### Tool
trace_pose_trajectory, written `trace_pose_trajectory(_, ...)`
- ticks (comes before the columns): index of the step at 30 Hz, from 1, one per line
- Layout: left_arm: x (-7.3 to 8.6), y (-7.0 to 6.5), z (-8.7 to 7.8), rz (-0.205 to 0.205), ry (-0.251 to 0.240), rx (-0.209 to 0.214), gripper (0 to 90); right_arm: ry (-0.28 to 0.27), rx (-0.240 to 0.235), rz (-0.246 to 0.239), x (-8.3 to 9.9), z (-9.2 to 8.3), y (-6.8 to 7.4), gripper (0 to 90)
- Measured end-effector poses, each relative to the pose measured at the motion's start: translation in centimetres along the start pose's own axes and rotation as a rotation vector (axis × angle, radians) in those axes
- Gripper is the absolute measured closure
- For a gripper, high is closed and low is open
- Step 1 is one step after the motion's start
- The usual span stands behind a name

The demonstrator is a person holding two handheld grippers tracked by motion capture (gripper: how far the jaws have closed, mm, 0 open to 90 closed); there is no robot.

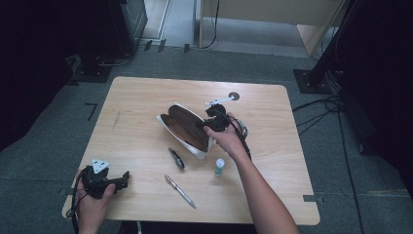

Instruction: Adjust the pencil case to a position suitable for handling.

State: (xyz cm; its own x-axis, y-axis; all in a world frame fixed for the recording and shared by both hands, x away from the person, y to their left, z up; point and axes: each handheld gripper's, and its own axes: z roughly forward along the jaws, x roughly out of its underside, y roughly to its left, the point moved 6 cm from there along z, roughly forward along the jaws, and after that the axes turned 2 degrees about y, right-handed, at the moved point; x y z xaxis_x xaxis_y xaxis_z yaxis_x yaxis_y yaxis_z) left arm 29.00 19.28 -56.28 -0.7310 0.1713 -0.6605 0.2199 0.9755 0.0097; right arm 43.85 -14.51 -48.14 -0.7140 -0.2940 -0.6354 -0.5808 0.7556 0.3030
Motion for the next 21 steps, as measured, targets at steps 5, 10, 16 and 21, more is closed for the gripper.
trace_pose_trajectory(5, 0.0, 0.0, 0.0, 0.000, 0.000, 0.000, 0.0, 0.005, -0.069, 0.029, 0.3, 0.2, -0.4, 67.1)
trace_pose_trajectory(10, 0.0, 0.0, 0.0, 0.000, 0.000, 0.000, 0.0, -0.043, -0.071, 0.025, -0.1, -0.7, -0.4, 47.1)
trace_pose_trajectory(16, 0.0, 0.0, 0.0, 0.000, 0.000, 0.000, 0.0, -0.088, -0.047, 0.046, -0.6, -2.6, -0.7, 26.5)
trace_pose_trajectory(21, 0.0, 0.0, 0.0, 0.001, 0.001, 0.000, 0.0, -0.094, 0.021, 0.031, 0.0, -4.3, -0.6, 13.0)
